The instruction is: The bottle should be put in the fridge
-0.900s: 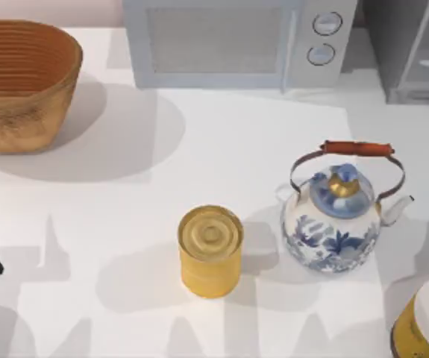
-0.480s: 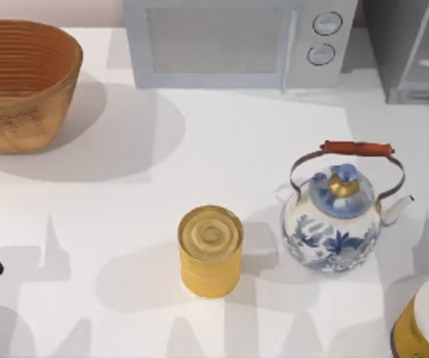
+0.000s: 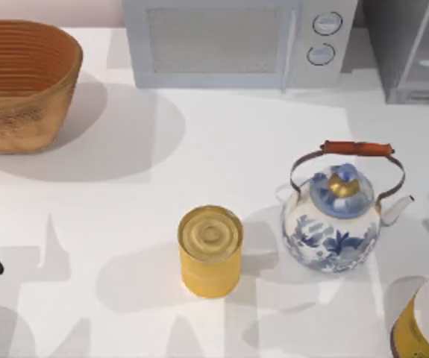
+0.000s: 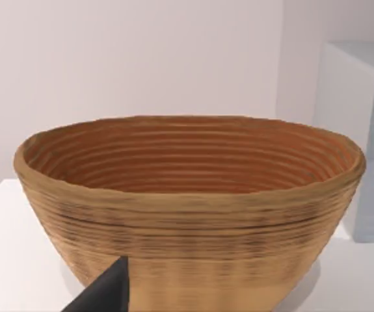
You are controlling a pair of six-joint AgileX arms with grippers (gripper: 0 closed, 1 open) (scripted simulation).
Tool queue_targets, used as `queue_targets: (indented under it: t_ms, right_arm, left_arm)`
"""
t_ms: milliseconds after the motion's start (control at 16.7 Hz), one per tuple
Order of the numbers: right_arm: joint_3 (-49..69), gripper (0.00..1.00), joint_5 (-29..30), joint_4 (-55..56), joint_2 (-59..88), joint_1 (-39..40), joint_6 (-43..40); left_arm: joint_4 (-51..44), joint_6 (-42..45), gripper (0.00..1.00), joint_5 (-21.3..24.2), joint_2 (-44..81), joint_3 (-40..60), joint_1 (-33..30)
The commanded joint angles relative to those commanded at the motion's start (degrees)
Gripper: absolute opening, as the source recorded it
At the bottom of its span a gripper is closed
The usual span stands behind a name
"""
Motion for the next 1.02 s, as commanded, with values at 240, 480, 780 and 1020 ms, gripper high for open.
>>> queue_targets:
  t_ms: [240, 480, 780, 1020]
  right_arm:
    - [9.6, 1.00, -7.7, -7.8, 19.0, -6.3, -15.0]
    - [16.8, 1.00, -15.4, -16.5, 31.1, -11.5, -27.9]
    - [21.5, 1.00, -24.1, -26.2, 38.2, -15.9, -37.4]
    - [22.5, 1.00, -26.7, -29.0, 39.8, -17.3, -39.7]
  left_arm:
    - [0.0, 0.0, 1.00, 0.0, 0.0, 0.0, 0.0]
    - [0.0, 0.0, 1.00, 0.0, 0.0, 0.0, 0.0]
    - [0.0, 0.0, 1.00, 0.0, 0.0, 0.0, 0.0]
    - [0.0, 0.0, 1.00, 0.0, 0.0, 0.0, 0.0]
